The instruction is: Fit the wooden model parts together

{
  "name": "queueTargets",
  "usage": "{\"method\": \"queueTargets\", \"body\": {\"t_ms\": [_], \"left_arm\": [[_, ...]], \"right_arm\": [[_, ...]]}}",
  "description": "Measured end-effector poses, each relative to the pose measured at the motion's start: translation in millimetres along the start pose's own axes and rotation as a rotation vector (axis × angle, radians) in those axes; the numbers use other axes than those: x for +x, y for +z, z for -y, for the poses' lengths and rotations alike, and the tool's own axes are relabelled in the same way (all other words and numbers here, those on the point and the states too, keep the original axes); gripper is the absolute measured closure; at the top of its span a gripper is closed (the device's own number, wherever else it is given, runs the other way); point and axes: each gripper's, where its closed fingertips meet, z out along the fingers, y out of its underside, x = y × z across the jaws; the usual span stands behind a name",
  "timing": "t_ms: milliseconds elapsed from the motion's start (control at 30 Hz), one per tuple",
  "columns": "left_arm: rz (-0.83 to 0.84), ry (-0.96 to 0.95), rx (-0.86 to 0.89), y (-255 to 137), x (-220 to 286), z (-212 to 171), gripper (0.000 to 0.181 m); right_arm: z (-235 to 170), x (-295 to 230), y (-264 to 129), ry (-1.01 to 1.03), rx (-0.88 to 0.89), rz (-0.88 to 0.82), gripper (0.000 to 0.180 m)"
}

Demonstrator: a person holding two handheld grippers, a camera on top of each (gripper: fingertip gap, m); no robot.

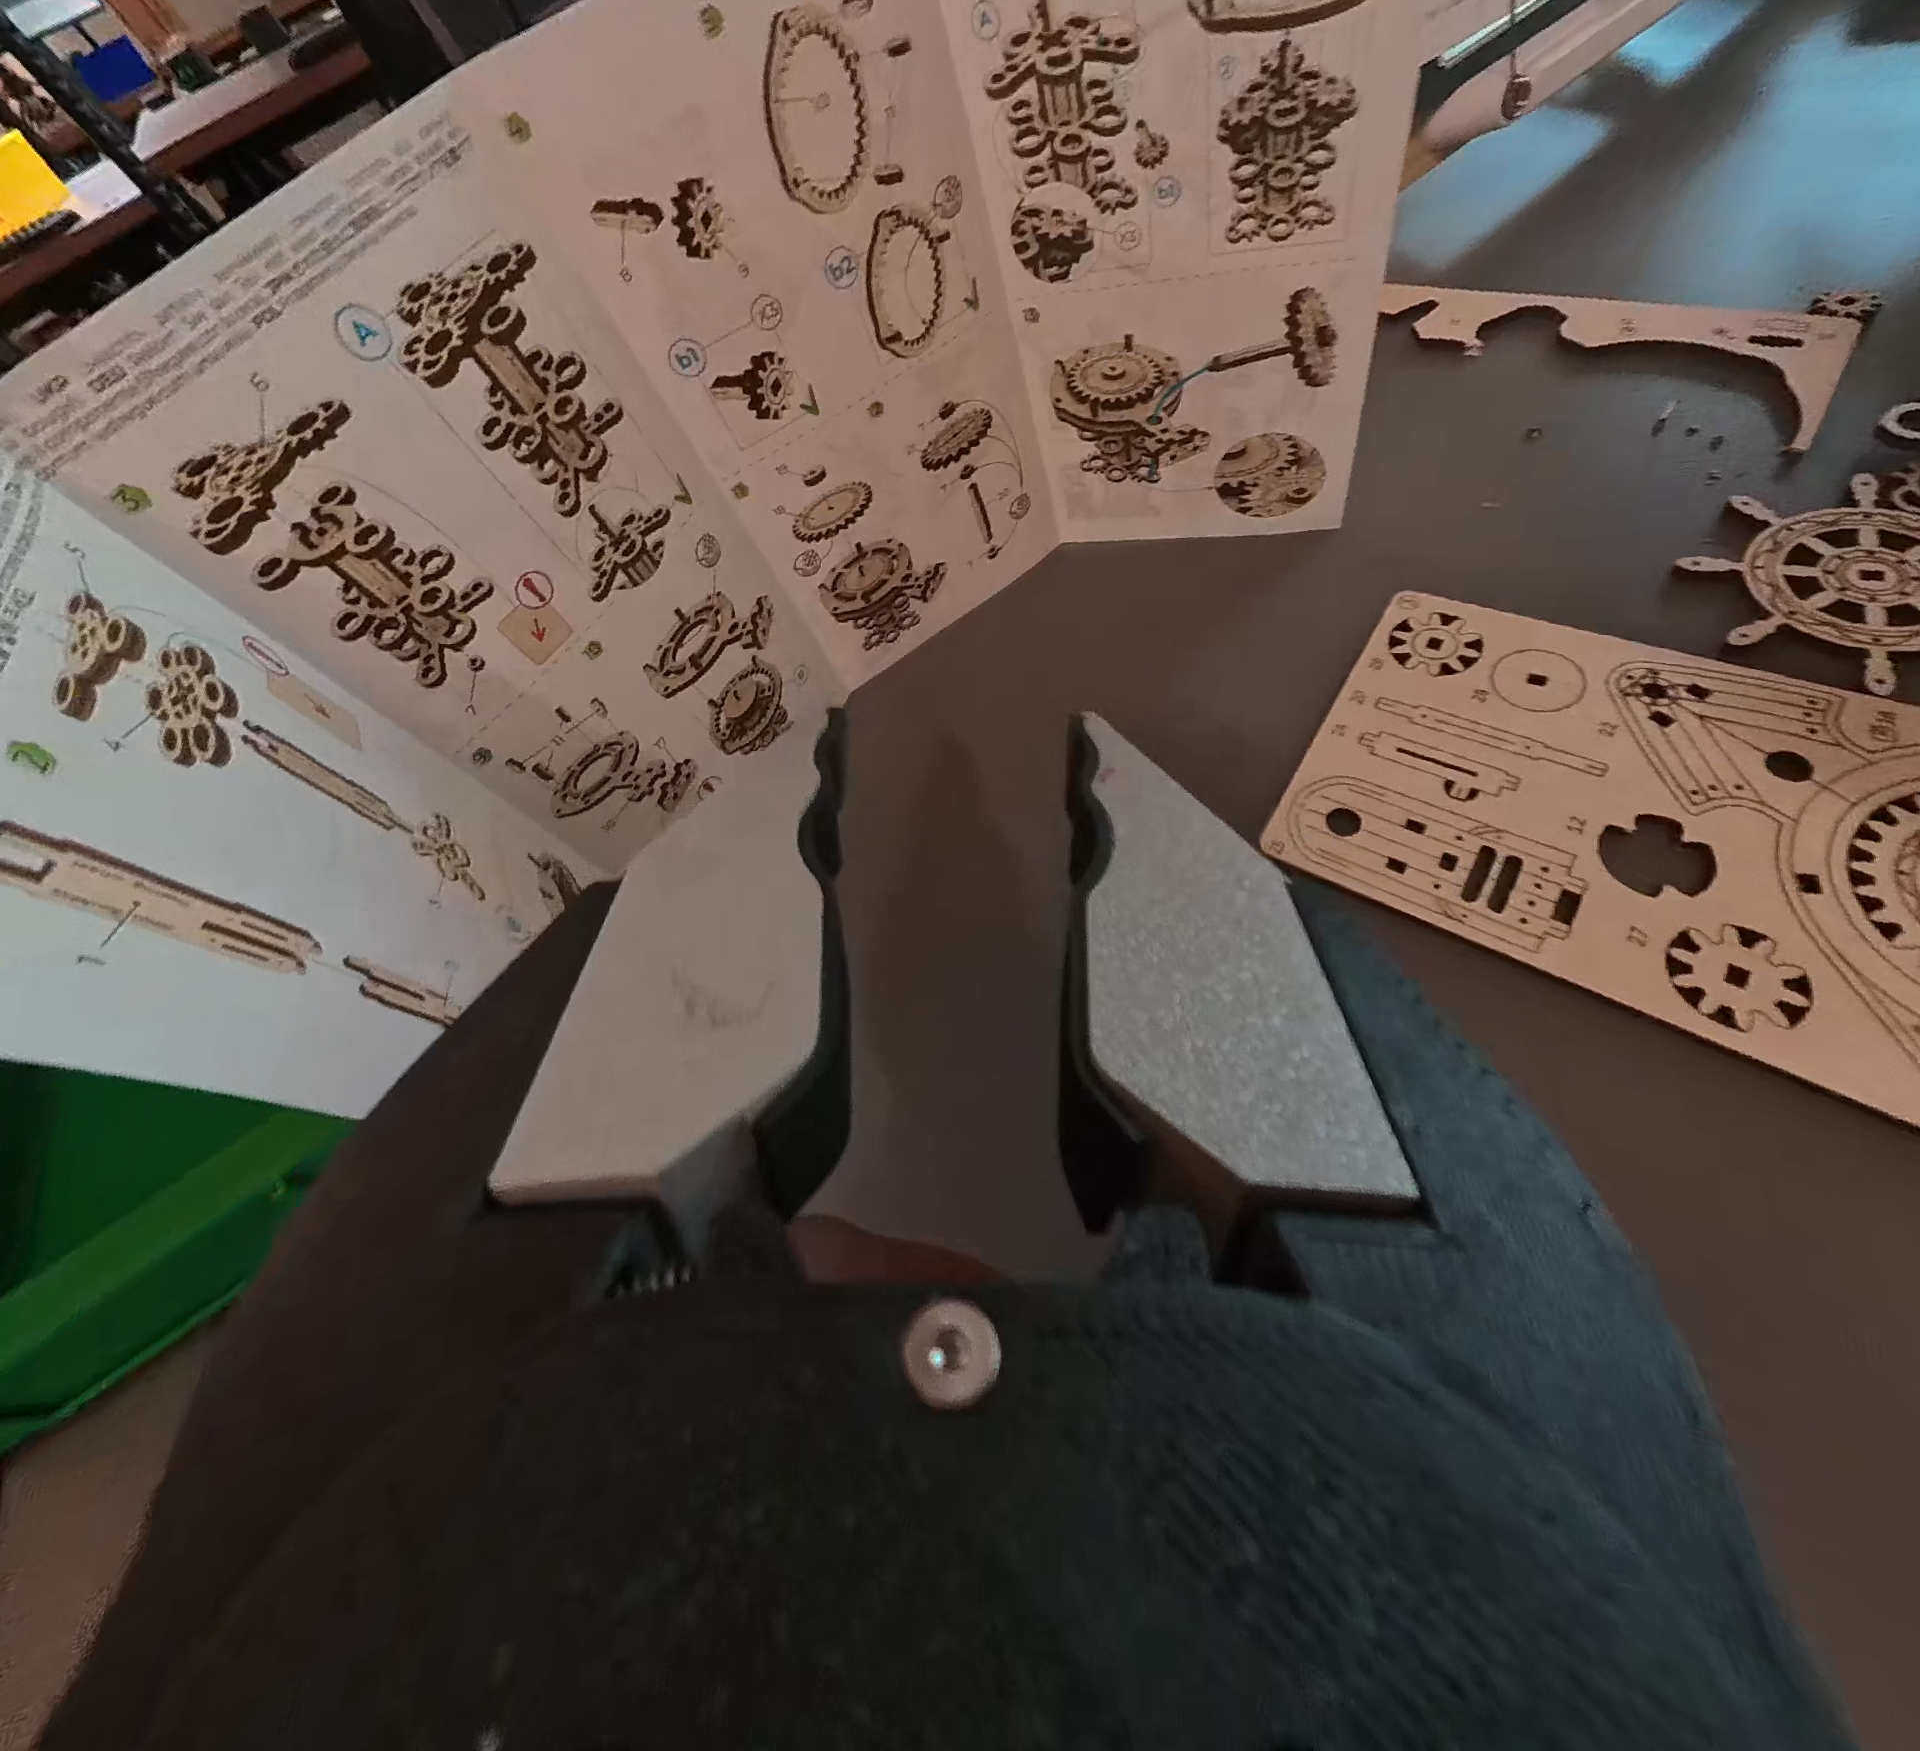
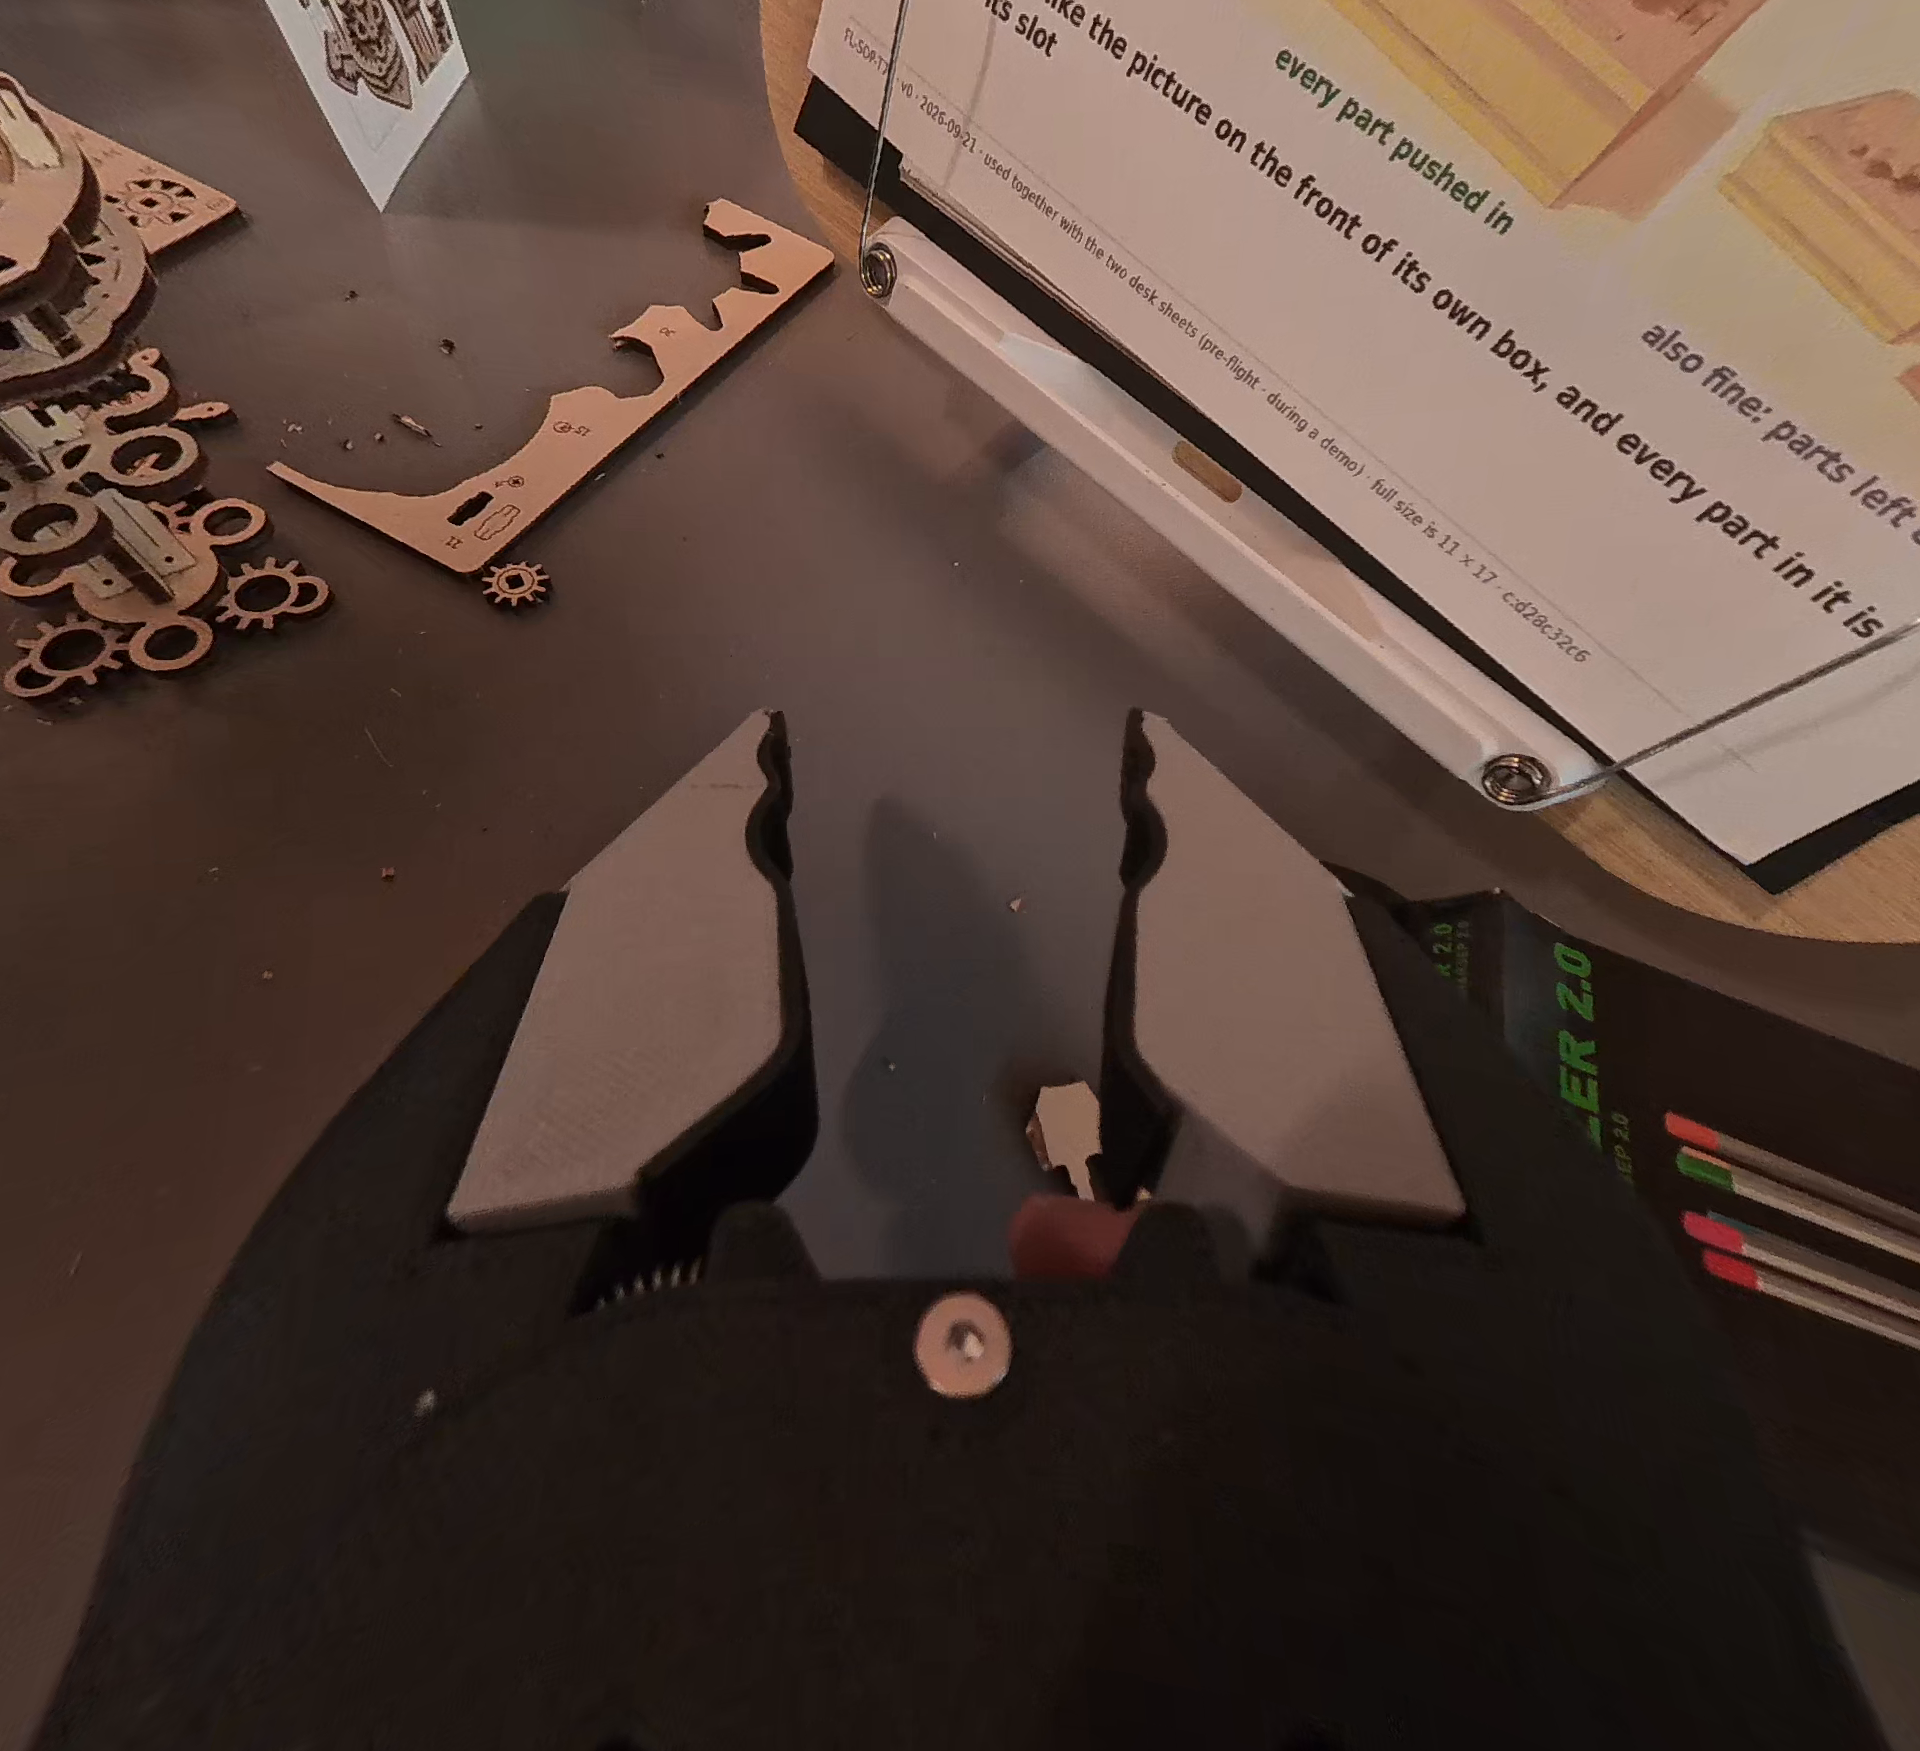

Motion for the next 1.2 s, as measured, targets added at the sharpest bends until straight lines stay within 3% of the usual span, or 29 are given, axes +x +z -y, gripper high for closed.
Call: {"method": "queueTargets", "body": {"t_ms": [1200], "left_arm": [[-0.001, -0.030, -0.045, 3.8, -2.8, -8.3, 0.137]], "right_arm": [[0.6, 1.8, -1.0, -0.002, 0.005, -0.017, 0.118]]}}
